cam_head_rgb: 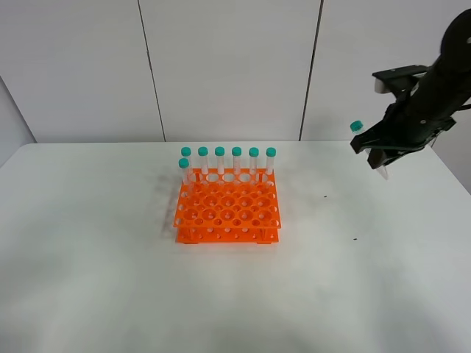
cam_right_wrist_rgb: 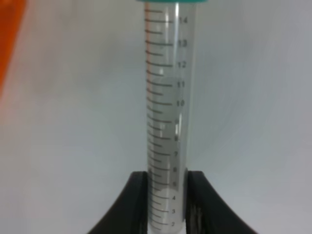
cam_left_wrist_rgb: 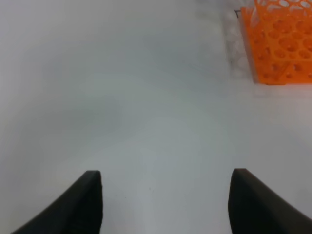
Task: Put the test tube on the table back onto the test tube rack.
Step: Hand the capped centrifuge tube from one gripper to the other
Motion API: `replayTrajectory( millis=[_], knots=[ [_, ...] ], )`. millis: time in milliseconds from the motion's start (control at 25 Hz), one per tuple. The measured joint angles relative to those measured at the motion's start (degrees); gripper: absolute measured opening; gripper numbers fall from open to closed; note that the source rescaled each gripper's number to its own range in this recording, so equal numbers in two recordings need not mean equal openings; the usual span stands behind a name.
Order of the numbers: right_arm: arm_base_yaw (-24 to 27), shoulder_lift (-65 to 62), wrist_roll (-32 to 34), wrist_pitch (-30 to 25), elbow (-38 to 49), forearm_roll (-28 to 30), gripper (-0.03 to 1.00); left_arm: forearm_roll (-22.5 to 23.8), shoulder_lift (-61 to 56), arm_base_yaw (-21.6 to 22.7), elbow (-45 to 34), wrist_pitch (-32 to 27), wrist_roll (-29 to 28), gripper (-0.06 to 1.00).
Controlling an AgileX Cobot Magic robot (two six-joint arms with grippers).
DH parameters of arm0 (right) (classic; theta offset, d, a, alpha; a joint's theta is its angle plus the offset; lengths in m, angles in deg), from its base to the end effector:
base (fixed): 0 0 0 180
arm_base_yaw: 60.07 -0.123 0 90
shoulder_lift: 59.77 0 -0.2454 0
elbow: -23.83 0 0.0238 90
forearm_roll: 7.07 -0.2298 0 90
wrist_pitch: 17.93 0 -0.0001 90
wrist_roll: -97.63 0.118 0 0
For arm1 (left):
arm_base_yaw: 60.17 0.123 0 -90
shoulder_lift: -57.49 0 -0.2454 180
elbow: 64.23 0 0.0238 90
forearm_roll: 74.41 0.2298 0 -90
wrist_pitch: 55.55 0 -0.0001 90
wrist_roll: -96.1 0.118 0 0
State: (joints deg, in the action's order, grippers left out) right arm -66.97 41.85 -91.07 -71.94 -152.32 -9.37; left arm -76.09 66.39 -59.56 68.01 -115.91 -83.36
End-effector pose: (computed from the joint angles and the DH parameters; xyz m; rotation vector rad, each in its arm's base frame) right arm 0.3158 0.0421 0.2145 -0.3532 2.7601 0.0432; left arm 0.0415 -0.0026 0.2535 -0.0001 2.0421 -0.0225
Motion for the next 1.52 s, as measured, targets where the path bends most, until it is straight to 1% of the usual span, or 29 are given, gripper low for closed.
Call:
replayTrajectory(
  millis=[80,200,320,400,480,600,680,760,880,1040,1160,1320,1400,1520],
  knots=[
    [0.00,-5.17,-0.70,-0.41,5.25,-1.68,0.01,0.00,0.00,0.00,0.00,0.00,0.00,0.80],
    [0.00,-10.59,-3.72,-0.06,12.02,-5.48,0.01,0.00,0.00,0.00,0.00,0.00,0.00,0.80],
    [0.00,-12.18,-9.84,1.55,13.98,-10.22,0.01,0.00,0.00,0.00,0.00,0.00,0.00,0.80],
    [0.00,-12.18,-17.52,2.07,13.71,-16.00,0.01,0.00,0.00,0.00,0.00,0.00,0.00,0.80],
    [-0.84,-12.18,-25.79,3.31,13.66,-23.64,0.01,0.00,0.00,0.00,0.00,0.00,0.00,0.80],
    [-5.57,-12.18,-39.22,4.89,13.66,-32.50,0.01,0.00,0.00,0.00,0.00,0.00,0.00,0.80],
    [-9.09,-12.18,-45.15,5.76,13.66,-37.69,0.01,0.00,0.00,0.00,0.00,0.00,0.00,0.80],
    [-11.03,-12.18,-48.99,6.46,13.66,-42.35,0.01,0.00,0.00,0.00,0.00,0.00,0.00,0.80],
    [-11.30,-12.08,-52.77,6.68,14.45,-45.45,0.01,0.00,0.00,0.00,0.00,0.00,0.00,0.80],
    [-11.30,-11.79,-56.47,6.92,20.06,-47.36,0.01,0.00,0.00,0.00,0.00,0.00,0.00,0.80],
    [-11.30,-11.08,-57.59,8.75,21.94,-50.18,0.01,0.00,0.00,0.00,0.00,0.00,0.00,0.80],
    [-11.30,-6.86,-57.60,9.78,20.75,-54.14,0.01,-0.82,0.82,0.00,0.54,0.80,0.00,0.80],
    [-11.30,-4.57,-57.65,10.51,19.91,-55.03,0.01,-2.70,3.11,0.00,1.72,2.42,0.24,0.80],
    [-11.30,-3.26,-57.97,11.71,19.63,-55.33,0.01,-8.03,8.76,0.00,3.96,6.72,1.69,0.80]
  ],
)
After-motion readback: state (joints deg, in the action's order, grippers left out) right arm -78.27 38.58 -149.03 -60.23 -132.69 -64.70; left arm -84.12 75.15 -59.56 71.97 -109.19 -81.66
